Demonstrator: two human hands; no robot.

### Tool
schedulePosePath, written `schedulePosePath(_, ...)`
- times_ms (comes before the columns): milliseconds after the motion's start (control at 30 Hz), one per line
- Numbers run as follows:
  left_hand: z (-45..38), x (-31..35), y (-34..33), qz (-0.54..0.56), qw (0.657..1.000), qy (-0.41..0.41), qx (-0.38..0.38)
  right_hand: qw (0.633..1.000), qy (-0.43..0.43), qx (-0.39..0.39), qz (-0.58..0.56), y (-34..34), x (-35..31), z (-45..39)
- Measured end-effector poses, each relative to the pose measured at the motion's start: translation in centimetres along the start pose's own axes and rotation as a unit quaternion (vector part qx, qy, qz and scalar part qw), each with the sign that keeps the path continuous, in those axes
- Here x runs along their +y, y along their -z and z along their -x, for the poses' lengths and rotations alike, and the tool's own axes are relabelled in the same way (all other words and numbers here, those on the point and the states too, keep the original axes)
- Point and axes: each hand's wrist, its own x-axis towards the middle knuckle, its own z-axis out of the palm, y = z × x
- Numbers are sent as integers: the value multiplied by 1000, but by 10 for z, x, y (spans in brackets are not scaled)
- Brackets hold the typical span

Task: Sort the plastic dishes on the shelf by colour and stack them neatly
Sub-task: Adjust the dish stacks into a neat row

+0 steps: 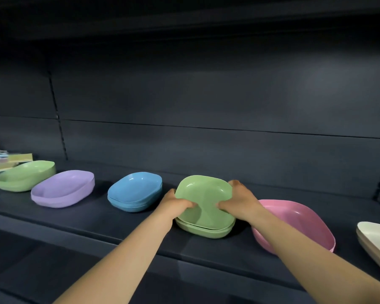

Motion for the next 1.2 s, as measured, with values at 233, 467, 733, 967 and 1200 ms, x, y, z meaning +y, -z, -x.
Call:
schedulePosePath(233,-5,3,-2,-51,998,31,2,996,0,-25,90,7,2,2)
schedulePosePath(467,-3,24,-2,-220,972,-35,73,994,69,-3,84,35,7,33)
schedulePosePath(733,49,94,-78,-359,904,-212,96,988,75,68,117,125,72,87)
schedulePosePath(967,112,135,-197,-368,881,-294,34,971,30,130,200,230,168,147)
schedulePosePath(1200,176,163,-351,-326,894,-306,-39,960,-17,118,255,332,293,196)
